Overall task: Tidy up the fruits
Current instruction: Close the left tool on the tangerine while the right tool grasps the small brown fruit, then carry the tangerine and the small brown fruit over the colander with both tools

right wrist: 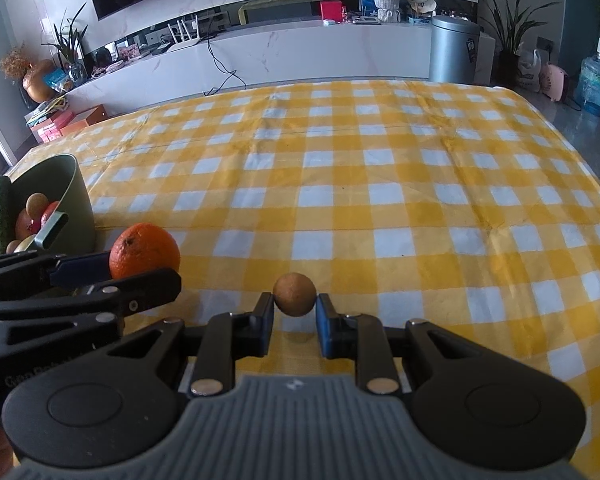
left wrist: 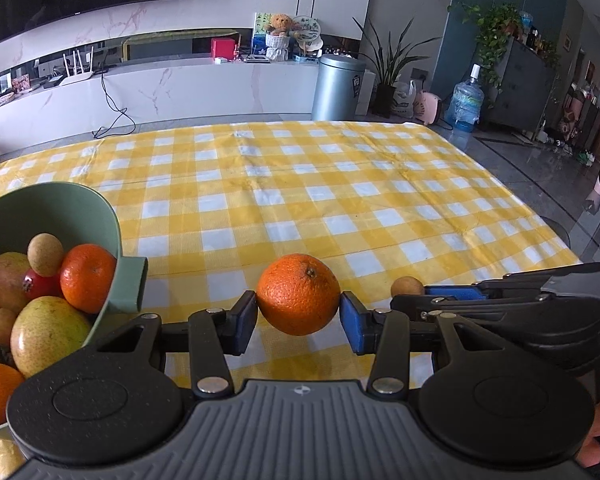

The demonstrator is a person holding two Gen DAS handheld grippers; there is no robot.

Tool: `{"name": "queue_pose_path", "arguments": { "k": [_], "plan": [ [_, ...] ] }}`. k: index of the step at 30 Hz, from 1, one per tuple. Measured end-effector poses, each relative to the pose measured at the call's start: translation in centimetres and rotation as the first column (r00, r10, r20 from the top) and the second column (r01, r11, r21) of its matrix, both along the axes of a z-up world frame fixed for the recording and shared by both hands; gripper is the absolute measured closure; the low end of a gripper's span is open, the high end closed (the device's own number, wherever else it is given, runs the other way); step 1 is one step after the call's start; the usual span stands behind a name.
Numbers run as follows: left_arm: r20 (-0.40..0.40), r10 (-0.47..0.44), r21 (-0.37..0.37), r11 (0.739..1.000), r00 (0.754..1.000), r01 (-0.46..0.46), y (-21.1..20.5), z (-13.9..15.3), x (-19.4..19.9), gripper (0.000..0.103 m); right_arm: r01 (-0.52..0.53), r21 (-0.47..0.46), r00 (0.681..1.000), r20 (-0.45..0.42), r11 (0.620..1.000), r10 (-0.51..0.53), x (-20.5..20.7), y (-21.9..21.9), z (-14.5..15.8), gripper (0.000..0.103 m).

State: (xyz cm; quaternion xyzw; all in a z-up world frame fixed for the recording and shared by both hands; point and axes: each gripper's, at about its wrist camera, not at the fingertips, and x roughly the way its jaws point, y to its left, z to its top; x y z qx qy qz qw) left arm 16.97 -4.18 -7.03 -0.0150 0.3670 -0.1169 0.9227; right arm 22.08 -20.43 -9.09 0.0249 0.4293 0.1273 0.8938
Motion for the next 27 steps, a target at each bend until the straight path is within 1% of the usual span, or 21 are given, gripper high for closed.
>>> {"name": "queue_pose_path", "arguments": {
  "k": [9,16,22,27],
  "plan": [
    [0.013,0.025,-0.005,1.0,1.0,-0.025,0.6,2.7,-1.6,0.052,-0.057,-0.008,0.994,0.093,0.998,0.058,-1.8,0.7,1.9,0.084],
    [0.001,0.066,-0.017,0.998,0.998,-0.066,2.2,4.9,-2.3,0.052,-0.108,-0.002,0.983,0.15,0.994,0.107,-3.1,1.9,3.5,0.084],
    [0.002,0.1,-0.024,0.995,0.995,-0.1,4.2,6.4,-2.9,0.052,-0.184,0.016,0.962,0.207,0.983,0.177,-4.0,3.9,5.4,0.084],
    [-0.005,0.156,-0.04,0.987,0.988,-0.156,7.0,7.0,-2.8,0.052,-0.26,0.009,0.938,0.241,0.966,0.25,-4.5,6.4,6.8,0.084]
  ]
}}
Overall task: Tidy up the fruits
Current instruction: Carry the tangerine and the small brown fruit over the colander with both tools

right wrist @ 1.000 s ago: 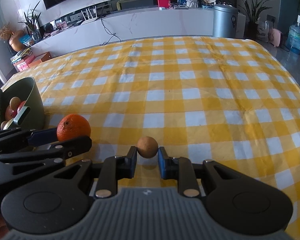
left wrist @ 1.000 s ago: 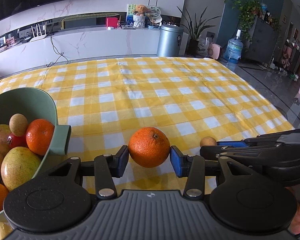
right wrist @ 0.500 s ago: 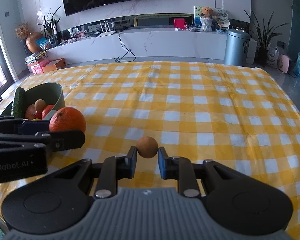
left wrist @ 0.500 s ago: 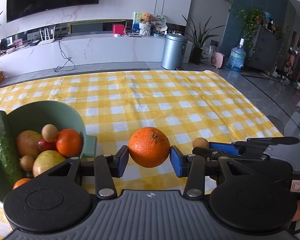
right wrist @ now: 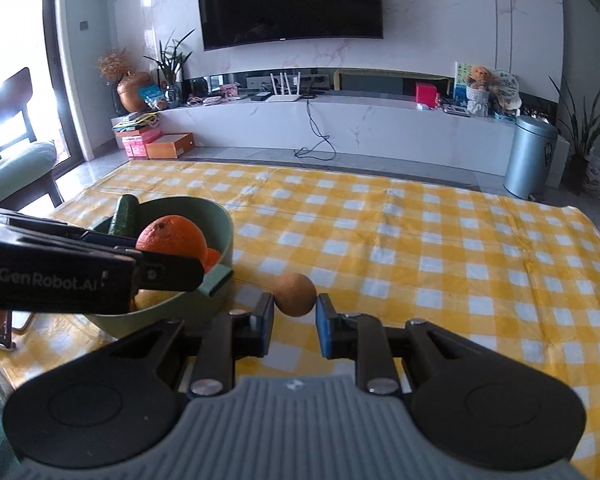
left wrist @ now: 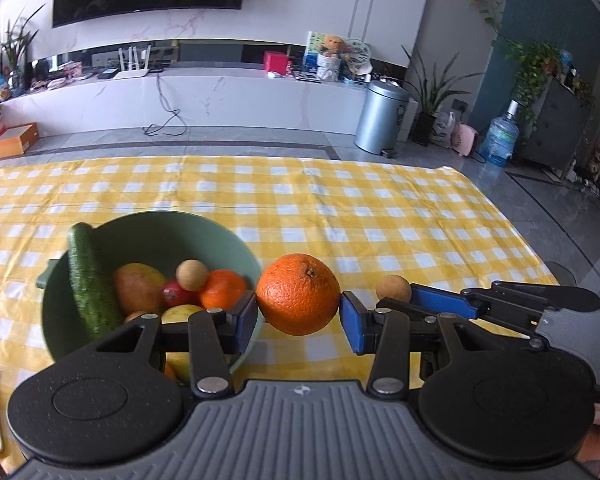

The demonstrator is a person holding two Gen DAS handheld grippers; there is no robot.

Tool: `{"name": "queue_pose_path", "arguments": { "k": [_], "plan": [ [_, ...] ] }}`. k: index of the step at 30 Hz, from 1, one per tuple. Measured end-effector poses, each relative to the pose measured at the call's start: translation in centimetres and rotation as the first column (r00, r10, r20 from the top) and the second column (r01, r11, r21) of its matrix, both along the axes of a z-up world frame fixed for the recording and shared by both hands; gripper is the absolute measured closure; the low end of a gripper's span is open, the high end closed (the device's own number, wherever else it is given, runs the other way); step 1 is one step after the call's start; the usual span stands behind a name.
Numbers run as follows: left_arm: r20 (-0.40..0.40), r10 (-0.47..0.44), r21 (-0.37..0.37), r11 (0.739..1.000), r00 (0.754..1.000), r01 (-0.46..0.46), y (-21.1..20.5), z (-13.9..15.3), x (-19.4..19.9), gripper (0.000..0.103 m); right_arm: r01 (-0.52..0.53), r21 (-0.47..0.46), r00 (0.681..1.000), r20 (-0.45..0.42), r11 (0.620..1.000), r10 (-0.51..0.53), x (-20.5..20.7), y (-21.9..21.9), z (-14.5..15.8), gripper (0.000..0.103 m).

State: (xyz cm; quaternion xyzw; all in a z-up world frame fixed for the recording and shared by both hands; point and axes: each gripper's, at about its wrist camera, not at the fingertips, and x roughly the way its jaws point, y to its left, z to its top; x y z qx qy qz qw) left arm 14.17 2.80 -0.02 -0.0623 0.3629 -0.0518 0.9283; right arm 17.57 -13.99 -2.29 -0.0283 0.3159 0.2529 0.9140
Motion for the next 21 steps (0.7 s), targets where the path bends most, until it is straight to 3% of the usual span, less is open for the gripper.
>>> {"name": "queue_pose_path", "arguments": {
  "k": [12,21],
  "plan": [
    [-0.029,0.101,-0.053,0.993,0.994,-0.103,4.9,-0.4,1.5,0.052,-0.161,-0.044,0.984,0.066,0.986,0.163,0.7,6.1,2.3,0.085],
    [-0.09,0.144,-0.097,0.984,0.985,-0.153,8.3,-2.2,2.8,0.052,-0.24,-0.097,0.968,0.057,0.966,0.246,2.6,9.2,1.8,0.085]
  ]
}}
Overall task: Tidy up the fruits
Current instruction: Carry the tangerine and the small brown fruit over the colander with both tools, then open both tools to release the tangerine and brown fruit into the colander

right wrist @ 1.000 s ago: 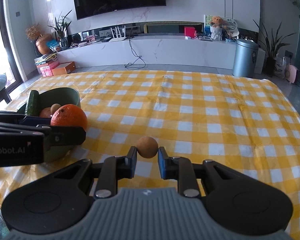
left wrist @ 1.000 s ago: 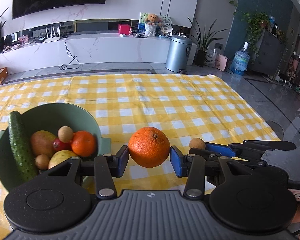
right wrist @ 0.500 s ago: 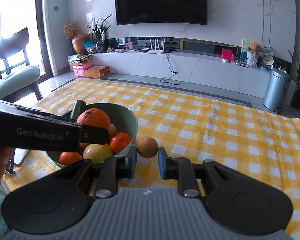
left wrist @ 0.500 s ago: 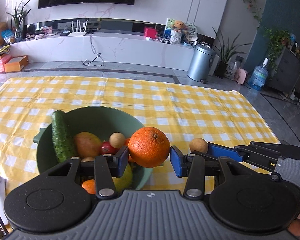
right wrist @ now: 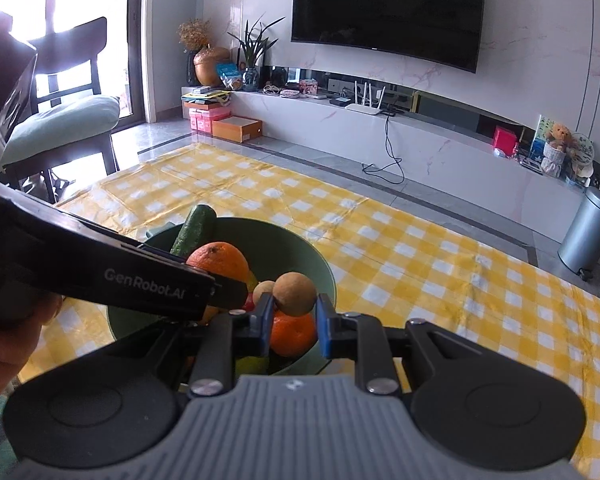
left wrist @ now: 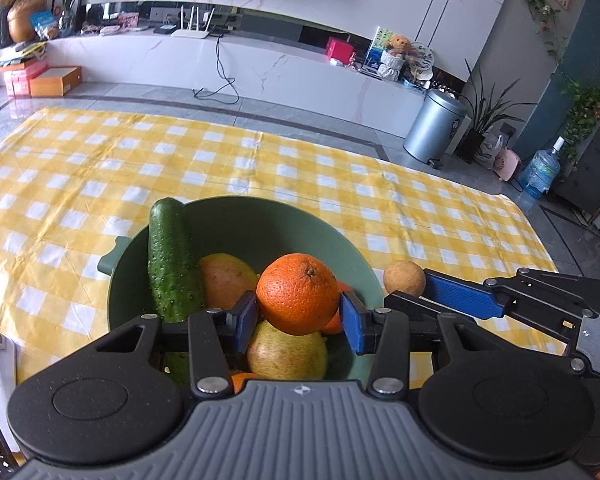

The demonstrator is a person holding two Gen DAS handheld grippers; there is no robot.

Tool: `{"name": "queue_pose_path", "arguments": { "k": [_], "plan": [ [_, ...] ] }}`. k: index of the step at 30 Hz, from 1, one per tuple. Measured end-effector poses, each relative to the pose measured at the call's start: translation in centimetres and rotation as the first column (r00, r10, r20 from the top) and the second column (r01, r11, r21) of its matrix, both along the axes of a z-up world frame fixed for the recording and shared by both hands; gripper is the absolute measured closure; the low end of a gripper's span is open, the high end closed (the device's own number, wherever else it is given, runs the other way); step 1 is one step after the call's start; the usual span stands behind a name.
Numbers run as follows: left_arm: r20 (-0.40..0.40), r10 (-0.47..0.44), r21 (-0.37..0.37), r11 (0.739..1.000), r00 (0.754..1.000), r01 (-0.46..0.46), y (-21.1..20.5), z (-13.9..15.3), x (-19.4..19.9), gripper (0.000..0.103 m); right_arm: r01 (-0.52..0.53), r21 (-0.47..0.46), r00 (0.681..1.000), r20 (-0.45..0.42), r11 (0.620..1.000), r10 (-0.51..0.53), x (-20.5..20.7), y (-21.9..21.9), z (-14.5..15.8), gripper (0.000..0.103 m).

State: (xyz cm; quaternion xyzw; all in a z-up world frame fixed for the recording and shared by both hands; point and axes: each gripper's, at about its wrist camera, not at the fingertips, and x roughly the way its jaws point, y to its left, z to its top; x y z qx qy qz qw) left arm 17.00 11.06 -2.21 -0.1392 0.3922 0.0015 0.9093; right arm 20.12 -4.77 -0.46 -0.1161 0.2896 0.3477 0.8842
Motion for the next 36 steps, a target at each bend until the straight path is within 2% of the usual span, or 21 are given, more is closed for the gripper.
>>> {"name": "queue_pose_path", "arguments": {
  "k": [7,19,27,33,36],
  "plan": [
    [-0.026,0.022,-0.079,0.997,0.999,-0.024,2.3,-1.3,1.1,0.052,-0.059,-0.026,0.998,-0.012,0.998,0.058,1.5,1.6,-0.8,0.085],
    [-0.098,0.067,-0.109,0.991,0.993,-0.078,3.7,-3.3,2.2,0.052,-0.148,-0.106,0.989,-0.019,0.983,0.147,3.1,4.6,-2.7,0.085],
    [-0.095,0.069,-0.123,0.989,0.993,-0.081,3.8,-3.4,2.2,0.051,-0.133,-0.104,0.991,-0.033,0.986,0.13,3.8,4.6,-3.4,0.085],
    [-0.049,0.084,-0.16,0.983,0.995,-0.091,4.1,-3.0,1.7,0.037,-0.124,-0.102,0.992,-0.047,0.987,0.12,4.0,4.8,-4.0,0.086],
    [-0.03,0.099,-0.166,0.981,0.995,-0.103,4.3,-2.8,1.5,0.037,-0.111,-0.092,0.993,-0.049,0.989,0.107,4.5,5.0,-4.1,0.086]
  ]
}}
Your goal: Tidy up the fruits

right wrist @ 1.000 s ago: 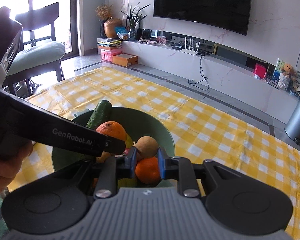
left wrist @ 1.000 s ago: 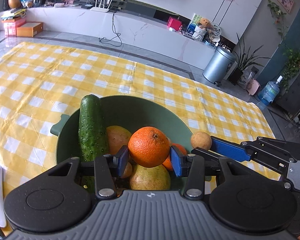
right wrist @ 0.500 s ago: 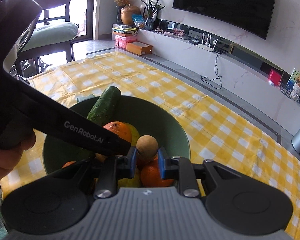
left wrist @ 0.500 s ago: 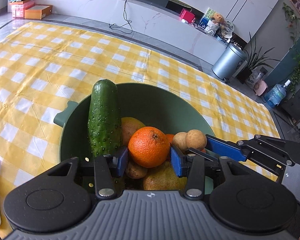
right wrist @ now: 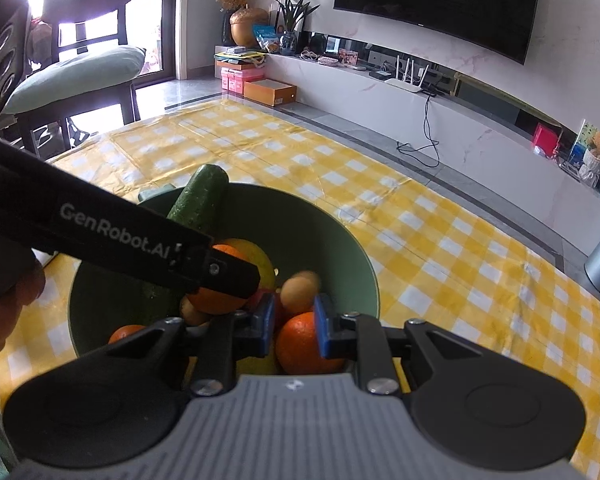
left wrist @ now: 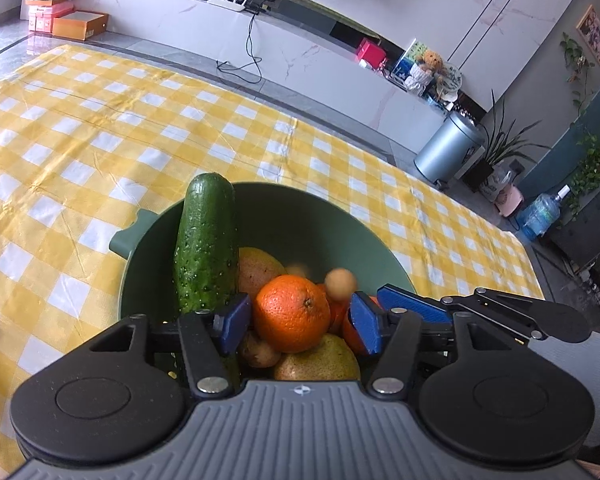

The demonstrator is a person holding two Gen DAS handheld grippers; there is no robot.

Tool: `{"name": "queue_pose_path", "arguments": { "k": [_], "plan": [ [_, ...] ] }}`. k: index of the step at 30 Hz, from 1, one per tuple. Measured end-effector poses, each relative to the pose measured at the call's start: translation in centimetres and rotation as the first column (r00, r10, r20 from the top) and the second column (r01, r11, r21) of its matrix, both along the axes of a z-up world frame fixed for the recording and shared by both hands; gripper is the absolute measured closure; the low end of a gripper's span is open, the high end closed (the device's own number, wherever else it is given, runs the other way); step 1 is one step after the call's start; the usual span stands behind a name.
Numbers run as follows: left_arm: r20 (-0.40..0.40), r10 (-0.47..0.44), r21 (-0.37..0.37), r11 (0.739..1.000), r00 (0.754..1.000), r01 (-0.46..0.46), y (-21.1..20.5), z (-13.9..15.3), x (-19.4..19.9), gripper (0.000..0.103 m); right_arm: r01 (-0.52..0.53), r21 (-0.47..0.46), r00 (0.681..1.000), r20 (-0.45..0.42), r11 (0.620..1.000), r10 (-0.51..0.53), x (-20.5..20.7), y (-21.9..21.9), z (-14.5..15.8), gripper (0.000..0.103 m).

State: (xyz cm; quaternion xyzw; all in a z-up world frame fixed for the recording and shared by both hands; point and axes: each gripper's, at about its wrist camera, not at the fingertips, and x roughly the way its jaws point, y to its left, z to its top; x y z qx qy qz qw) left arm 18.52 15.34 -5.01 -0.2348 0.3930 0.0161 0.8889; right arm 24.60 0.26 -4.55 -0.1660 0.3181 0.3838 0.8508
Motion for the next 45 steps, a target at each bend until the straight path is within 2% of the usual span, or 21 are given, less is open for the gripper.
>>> {"name": "queue_pose_path", "arguments": {
  "k": [4,10,17,18,21,23,25,30,32,34,37,38,45],
  "plan": [
    [0.018,0.01,-0.003,1.0,1.0,-0.01,0.1,0.2,-0.2,0.035,0.013,0.0,1.0,-0.012,1.0,-0.013,0.6,0.3,0.0,0.086],
    [0.024,-0.001,0.049,0.999,1.0,0.0,-0.6,0.6,-0.4,0.035,0.022,-0.004,1.0,-0.006,1.0,-0.022,0.1,0.1,0.3,0.086],
    [0.066,-0.023,0.117,0.993,0.998,0.015,-2.2,2.2,-1.5,0.033,0.036,0.011,0.999,0.027,0.999,-0.036,-1.5,-1.1,2.3,0.085],
    [0.07,-0.028,0.132,0.991,0.997,0.019,-2.5,2.6,-1.7,0.033,0.042,0.016,0.999,0.034,0.999,-0.043,-1.8,-1.4,2.7,0.082],
    [0.091,-0.052,0.191,0.981,0.994,0.034,-3.9,3.9,-2.5,0.032,0.079,0.025,0.995,0.055,0.997,-0.081,-2.6,-2.6,3.8,0.063],
    [0.109,-0.068,0.239,0.97,0.992,0.04,-5.0,4.9,-3.1,0.032,0.112,0.039,0.991,0.066,0.993,-0.115,-3.3,-3.8,4.6,0.058],
    [0.126,-0.081,0.291,0.956,0.989,0.041,-6.1,5.9,-3.8,0.032,0.156,0.063,0.985,0.066,0.986,-0.161,-4.0,-5.2,5.4,0.045],
    [0.201,-0.143,0.429,0.902,0.969,0.044,-9.3,8.5,-6.3,0.028,0.265,0.129,0.962,0.04,0.956,-0.272,-5.8,-8.8,7.2,0.036],
    [0.231,-0.158,0.466,0.884,0.96,0.033,-10.5,9.3,-7.5,0.025,0.297,0.155,0.951,0.036,0.942,-0.306,-6.9,-10.2,7.9,0.034],
    [0.255,-0.179,0.498,0.867,0.95,0.03,-11.3,10.0,-8.6,0.021,0.319,0.181,0.943,0.036,0.93,-0.331,-8.2,-11.3,8.5,0.026],
    [0.277,-0.191,0.542,0.841,0.942,0.011,-12.6,10.8,-10.1,0.018,0.346,0.219,0.93,0.046,0.912,-0.364,-10.4,-12.9,9.3,0.023],
    [0.281,-0.192,0.549,0.836,0.94,0.007,-12.9,10.9,-10.6,0.015,0.354,0.229,0.926,0.047,0.907,-0.374,-11.1,-13.4,9.5,0.023],
    [0.282,-0.19,0.568,0.823,0.94,-0.004,-13.9,10.4,-13.1,0.014,0.396,0.273,0.902,0.067,0.877,-0.428,-15.8,-15.7,10.1,0.015]
  ]
}}
